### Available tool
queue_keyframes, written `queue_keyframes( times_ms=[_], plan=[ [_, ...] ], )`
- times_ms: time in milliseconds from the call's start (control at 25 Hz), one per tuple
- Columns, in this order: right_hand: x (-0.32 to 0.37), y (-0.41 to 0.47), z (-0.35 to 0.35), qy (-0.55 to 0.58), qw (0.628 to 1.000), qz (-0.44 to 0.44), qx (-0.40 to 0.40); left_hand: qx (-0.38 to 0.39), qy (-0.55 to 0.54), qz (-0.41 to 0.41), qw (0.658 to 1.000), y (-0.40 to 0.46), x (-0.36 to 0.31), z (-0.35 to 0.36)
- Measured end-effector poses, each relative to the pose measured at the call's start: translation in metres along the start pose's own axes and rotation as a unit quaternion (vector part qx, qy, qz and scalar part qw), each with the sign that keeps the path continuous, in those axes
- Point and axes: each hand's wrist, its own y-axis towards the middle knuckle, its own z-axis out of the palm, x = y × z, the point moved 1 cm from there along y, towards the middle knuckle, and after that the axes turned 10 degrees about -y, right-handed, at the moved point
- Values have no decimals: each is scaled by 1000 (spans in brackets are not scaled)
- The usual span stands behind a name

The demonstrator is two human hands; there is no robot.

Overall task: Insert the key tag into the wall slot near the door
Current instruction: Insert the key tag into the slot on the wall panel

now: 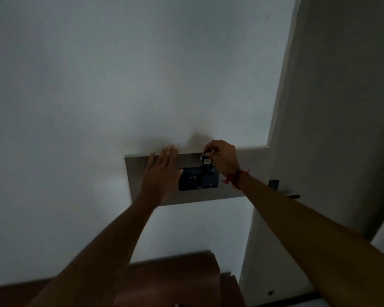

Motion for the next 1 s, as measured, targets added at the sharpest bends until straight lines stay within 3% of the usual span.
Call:
queue_keyframes(
  times_ms=[560,760,1000],
  plan=[
    [-35,8,18,45,999,-17,-11,-6,25,-40,999,-8,-5,18],
    [-44,3,25,-4,998,-37,41,-19,-4,-78,997,3,-22,30],
    [-45,-4,26,-31,998,-44,33,-13,-10,-106,994,3,-26,40]
  ],
)
